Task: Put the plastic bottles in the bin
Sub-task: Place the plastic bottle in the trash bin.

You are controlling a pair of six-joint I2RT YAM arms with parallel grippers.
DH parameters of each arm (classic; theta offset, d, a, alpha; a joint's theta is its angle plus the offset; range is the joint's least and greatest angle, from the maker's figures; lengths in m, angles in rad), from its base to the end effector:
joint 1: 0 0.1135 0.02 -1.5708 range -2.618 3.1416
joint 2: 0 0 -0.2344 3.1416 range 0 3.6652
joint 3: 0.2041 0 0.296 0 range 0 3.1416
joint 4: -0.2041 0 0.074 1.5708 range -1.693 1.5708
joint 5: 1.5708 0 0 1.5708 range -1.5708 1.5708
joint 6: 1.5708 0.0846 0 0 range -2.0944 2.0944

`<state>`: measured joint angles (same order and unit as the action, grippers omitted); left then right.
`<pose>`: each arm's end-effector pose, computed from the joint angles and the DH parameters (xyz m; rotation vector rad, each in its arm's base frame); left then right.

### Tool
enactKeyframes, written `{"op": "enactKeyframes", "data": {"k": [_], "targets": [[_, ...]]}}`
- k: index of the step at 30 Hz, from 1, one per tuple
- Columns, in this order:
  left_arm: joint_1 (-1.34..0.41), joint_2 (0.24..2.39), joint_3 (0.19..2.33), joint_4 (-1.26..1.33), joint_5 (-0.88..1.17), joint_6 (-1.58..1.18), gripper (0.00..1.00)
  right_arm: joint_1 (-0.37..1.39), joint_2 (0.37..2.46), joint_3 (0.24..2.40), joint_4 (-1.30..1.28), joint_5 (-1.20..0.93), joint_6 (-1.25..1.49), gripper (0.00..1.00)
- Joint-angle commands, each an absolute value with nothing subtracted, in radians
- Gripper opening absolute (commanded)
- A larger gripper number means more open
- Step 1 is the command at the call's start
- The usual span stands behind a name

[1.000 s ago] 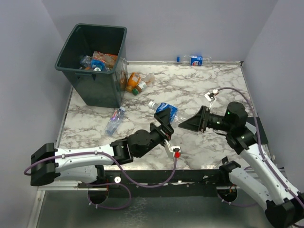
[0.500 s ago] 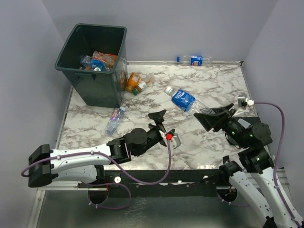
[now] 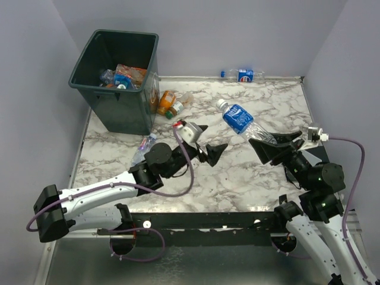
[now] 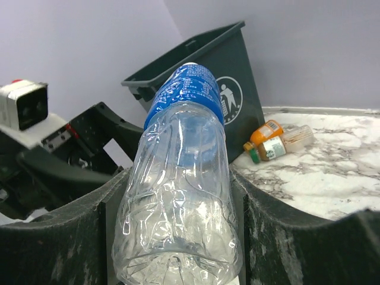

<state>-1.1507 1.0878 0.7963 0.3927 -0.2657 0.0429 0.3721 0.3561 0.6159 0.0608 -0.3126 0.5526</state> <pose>0.1674 -0.3204 0.3110 0.6580 1.3622 -0.7011 0.1877 0.1012 0.3763 -0.1655 1.3199 0.9866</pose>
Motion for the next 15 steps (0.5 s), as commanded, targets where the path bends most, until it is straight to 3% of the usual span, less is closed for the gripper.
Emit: {"op": "enactKeyframes", "data": {"k": [1,6,15], "targets": [[-0.993,1.077,0.674,0.754,-0.010,-0.685,0.99,0.371,0.338,0.597,0.111,-0.243,0.515,0.29],[-0.827,1.129,0.588,1.129,0.040,-1.096,0.99,0.371,0.321,0.591,0.100,-0.244,0.509,0.29],[-0.787,1.276,0.754,1.222,0.057,-1.194,0.99,0.371,0.310,0.537,0.161,-0.337,0.563,0.29]]}}
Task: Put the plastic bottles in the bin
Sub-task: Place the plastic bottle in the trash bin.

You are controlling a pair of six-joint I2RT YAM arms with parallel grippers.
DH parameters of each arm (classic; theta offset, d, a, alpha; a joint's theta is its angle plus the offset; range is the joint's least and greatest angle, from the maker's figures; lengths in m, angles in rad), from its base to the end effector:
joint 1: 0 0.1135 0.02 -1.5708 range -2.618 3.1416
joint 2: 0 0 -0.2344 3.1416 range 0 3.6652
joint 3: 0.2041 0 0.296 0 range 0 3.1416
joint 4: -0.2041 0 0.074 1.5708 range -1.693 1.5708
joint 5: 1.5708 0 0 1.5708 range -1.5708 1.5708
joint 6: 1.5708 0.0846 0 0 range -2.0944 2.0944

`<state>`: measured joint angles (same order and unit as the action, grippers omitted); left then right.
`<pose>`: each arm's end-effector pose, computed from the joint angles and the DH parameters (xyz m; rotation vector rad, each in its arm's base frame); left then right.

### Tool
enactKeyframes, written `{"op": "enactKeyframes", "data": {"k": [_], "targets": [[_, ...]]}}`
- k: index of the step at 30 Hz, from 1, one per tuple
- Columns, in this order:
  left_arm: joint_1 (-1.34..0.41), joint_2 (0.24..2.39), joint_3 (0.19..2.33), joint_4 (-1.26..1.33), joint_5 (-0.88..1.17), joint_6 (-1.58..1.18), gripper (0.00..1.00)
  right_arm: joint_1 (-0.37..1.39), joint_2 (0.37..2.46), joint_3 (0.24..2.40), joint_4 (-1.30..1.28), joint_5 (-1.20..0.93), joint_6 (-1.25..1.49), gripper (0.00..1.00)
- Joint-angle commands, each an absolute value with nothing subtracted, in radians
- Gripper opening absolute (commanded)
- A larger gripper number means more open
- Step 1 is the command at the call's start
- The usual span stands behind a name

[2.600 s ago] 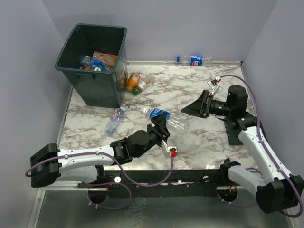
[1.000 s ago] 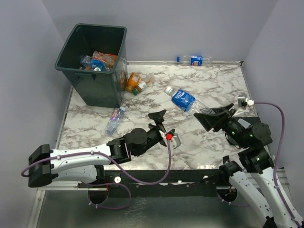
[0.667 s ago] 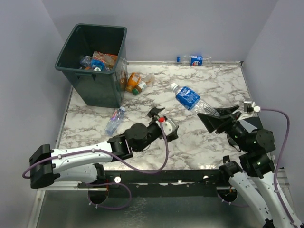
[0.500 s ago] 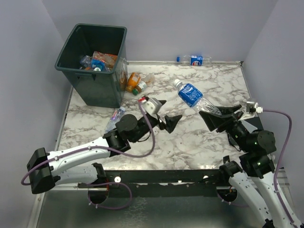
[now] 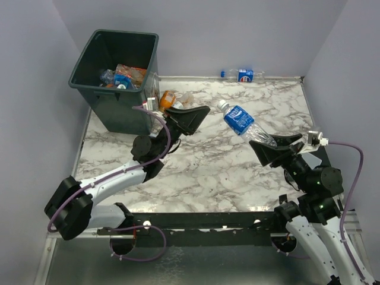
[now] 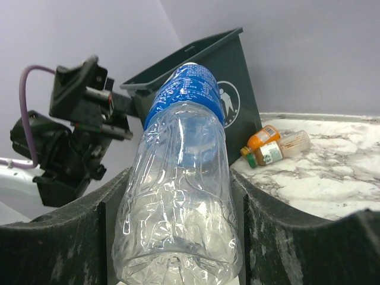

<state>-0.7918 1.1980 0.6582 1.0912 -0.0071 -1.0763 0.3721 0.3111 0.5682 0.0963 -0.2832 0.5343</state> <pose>0.2458 -0.2481 0.3174 -0.1732 1.1567 -1.6799 0.1848 0.0975 0.3707 -0.1552 1.2803 0.9557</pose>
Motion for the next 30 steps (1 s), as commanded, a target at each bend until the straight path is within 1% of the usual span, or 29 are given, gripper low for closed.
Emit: {"op": "enactKeyframes", "data": {"k": [1,4,7,9,11,14,19,26,28,30], "targets": [[-0.787,1.297,0.776,1.228,0.064,-1.199,0.99,0.372,0.314,0.532,0.167,-0.343,0.571,0.29],[-0.788,1.368,0.839,1.230,0.100,-1.226,0.99,0.372,0.313,0.519,0.185,-0.341,0.589,0.29],[-0.789,1.416,0.864,1.230,0.119,-1.263,0.93,0.371,0.321,0.517,0.197,-0.347,0.596,0.28],[-0.790,1.420,0.851,1.230,0.106,-1.270,0.91,0.371,0.323,0.520,0.200,-0.346,0.597,0.28],[-0.790,1.411,0.828,1.230,0.082,-1.269,0.92,0.371,0.320,0.523,0.200,-0.340,0.595,0.28],[-0.789,1.376,0.786,1.226,0.043,-1.253,0.96,0.371,0.306,0.527,0.195,-0.307,0.591,0.28],[-0.789,1.336,0.756,1.186,0.020,-1.234,0.97,0.371,0.284,0.544,0.225,-0.262,0.601,0.28],[-0.790,1.374,0.799,1.183,0.065,-1.266,0.95,0.372,0.368,0.556,0.299,-0.362,0.652,0.28],[-0.791,1.381,0.813,1.183,0.071,-1.270,0.94,0.371,0.381,0.550,0.307,-0.379,0.663,0.28],[-0.794,1.388,0.825,1.183,0.072,-1.269,0.89,0.372,0.392,0.544,0.315,-0.400,0.673,0.28]]}}
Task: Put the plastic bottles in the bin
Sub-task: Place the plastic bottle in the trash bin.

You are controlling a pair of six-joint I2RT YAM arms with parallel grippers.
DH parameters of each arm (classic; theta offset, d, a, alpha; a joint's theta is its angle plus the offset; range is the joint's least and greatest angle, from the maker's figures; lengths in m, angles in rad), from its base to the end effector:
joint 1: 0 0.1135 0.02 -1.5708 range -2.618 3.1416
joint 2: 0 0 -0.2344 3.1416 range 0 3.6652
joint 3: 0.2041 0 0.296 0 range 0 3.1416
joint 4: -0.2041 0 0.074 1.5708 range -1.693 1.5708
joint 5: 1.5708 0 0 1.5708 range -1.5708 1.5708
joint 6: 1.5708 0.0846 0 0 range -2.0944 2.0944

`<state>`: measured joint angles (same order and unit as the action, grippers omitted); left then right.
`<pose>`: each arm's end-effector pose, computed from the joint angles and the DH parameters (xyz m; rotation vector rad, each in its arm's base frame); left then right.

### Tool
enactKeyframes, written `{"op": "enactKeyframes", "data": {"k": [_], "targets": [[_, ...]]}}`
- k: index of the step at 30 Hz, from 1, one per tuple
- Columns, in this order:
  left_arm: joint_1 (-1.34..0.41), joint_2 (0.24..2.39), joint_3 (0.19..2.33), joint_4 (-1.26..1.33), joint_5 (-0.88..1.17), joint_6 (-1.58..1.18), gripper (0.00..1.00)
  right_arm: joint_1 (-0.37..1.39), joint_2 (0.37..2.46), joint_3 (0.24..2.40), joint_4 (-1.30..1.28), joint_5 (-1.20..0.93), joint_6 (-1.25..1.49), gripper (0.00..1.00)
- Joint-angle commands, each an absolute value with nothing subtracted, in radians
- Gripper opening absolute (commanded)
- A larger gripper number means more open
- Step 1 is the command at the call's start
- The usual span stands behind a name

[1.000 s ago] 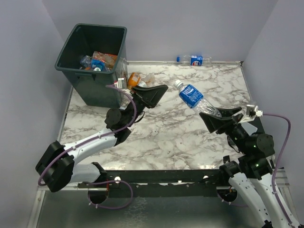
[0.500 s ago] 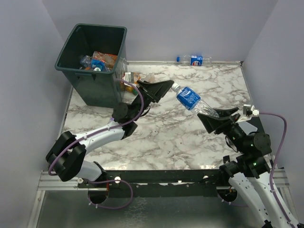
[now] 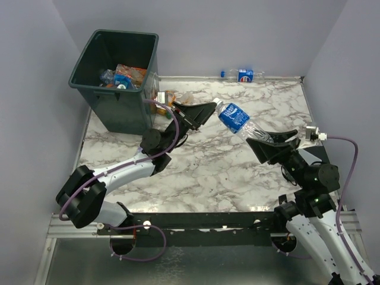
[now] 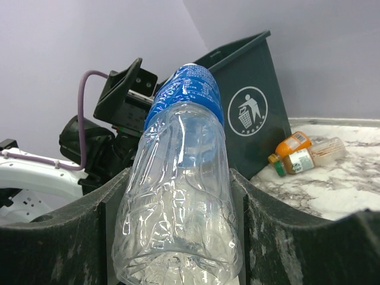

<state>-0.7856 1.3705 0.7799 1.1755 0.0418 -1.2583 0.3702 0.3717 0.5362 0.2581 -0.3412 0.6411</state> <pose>0.2659 -0.2710 0.3192 -0.2295 1.1474 -1.8697 0.1929 0.1052 0.3683 -0.1549 1.2341 1.0812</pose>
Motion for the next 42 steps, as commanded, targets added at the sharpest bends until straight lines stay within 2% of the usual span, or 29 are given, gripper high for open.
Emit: {"op": "enactKeyframes", "data": {"k": [1,3,9,16,18,20,21,22,24,26,30,32,34,38,42], "targets": [[-0.794,1.392,0.830,1.183,0.072,-1.268,0.87,0.372,0.395,0.540,0.321,-0.410,0.678,0.28],[-0.794,1.398,0.839,1.183,0.074,-1.268,0.80,0.371,0.398,0.527,0.329,-0.418,0.689,0.28],[-0.796,1.413,0.856,1.183,0.060,-1.266,0.49,0.372,0.392,0.509,0.329,-0.425,0.695,0.28],[-0.806,1.432,0.887,1.183,0.085,-1.255,0.48,0.371,0.378,0.488,0.322,-0.421,0.699,0.28],[-0.810,1.432,0.887,1.183,0.089,-1.239,0.36,0.372,0.379,0.489,0.316,-0.419,0.700,0.29],[-0.811,1.429,0.890,1.181,0.102,-1.212,0.13,0.371,0.382,0.499,0.293,-0.410,0.704,0.33],[-0.811,1.423,0.891,1.176,0.111,-1.194,0.04,0.371,0.387,0.511,0.263,-0.403,0.705,0.41],[-0.810,1.415,0.892,1.164,0.116,-1.176,0.00,0.370,0.395,0.531,0.229,-0.399,0.700,0.55],[-0.805,1.386,0.894,1.116,0.112,-1.123,0.00,0.371,0.414,0.583,0.141,-0.401,0.682,0.82],[-0.791,1.344,0.916,1.028,0.116,-1.046,0.00,0.371,0.436,0.647,0.049,-0.397,0.665,0.99],[-0.730,1.253,1.111,0.538,0.074,-0.735,0.00,0.371,0.484,0.794,-0.152,-0.423,0.601,1.00],[-0.716,1.238,1.258,0.307,-0.023,-0.530,0.00,0.372,0.500,0.854,-0.211,-0.454,0.572,1.00],[-0.712,1.230,1.369,0.183,-0.133,-0.368,0.00,0.372,0.499,0.896,-0.237,-0.484,0.553,1.00],[-0.711,1.201,1.464,0.179,-0.399,-0.097,0.00,0.371,0.468,0.898,-0.235,-0.490,0.534,1.00],[-0.689,1.227,1.500,0.383,-0.650,0.300,0.00,0.371,0.423,0.845,-0.230,-0.421,0.528,1.00]]}}
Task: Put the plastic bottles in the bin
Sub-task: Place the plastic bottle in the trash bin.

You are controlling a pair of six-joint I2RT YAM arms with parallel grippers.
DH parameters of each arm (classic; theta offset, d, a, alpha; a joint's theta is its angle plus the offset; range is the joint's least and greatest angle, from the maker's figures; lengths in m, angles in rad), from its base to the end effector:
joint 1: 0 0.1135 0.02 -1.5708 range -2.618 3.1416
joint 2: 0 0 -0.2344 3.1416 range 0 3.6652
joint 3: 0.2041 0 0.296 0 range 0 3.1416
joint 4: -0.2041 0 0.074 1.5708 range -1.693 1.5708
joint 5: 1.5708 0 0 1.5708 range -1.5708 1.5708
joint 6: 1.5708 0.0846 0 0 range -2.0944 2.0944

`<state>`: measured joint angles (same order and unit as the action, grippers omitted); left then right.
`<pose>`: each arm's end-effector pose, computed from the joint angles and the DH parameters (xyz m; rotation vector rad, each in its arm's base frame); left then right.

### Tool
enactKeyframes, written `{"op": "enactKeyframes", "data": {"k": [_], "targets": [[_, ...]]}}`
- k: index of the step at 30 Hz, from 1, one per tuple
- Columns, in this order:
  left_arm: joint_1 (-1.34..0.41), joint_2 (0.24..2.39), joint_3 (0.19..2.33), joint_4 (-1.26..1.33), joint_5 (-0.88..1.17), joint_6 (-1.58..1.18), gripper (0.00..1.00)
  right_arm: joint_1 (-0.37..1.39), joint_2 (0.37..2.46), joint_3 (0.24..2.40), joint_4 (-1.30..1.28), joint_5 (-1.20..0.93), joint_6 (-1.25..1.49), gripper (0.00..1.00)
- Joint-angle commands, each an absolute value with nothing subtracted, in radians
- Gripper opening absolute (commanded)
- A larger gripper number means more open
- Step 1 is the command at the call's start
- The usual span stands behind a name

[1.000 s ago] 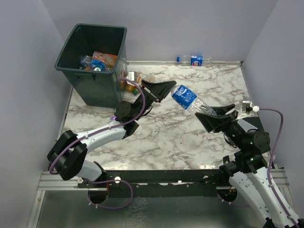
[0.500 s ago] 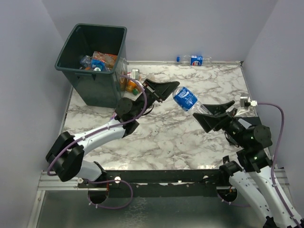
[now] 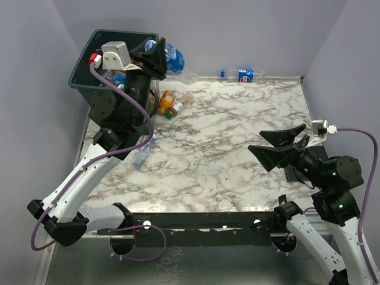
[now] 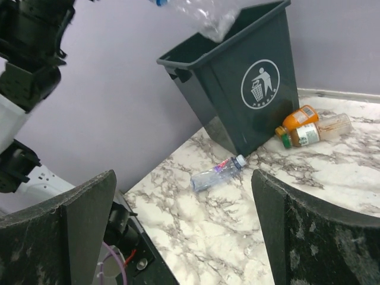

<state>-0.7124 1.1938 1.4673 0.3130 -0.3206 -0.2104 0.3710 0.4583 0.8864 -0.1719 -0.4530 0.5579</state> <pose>0.2635 -0.1923 0.5529 -0.0436 1.0393 -0.6828 0.1671 0.1047 0.4301 -0.2783 1.3965 1.0730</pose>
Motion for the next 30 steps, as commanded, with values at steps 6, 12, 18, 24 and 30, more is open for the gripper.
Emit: {"op": "enactKeyframes", "data": {"k": [6,12,18,24,30], "targets": [[-0.516,1.342,1.631,0.584,-0.671,0.502,0.00,0.372,0.360,0.726,-0.201,-0.373,0.610,1.00],[-0.348,1.427,1.521,0.679,-0.707,0.437,0.00,0.371,0.317,0.593,-0.133,-0.370,0.722,0.97],[-0.205,1.526,1.510,0.545,-0.664,0.188,0.00,0.372,0.340,0.580,-0.098,-0.325,0.774,0.97],[-0.172,1.614,1.652,0.224,-0.568,-0.011,0.00,0.372,0.361,0.571,-0.096,-0.313,0.753,0.97],[-0.099,1.710,1.834,-0.071,-0.454,-0.207,0.00,0.373,0.345,0.544,-0.109,-0.297,0.754,0.97]]}}
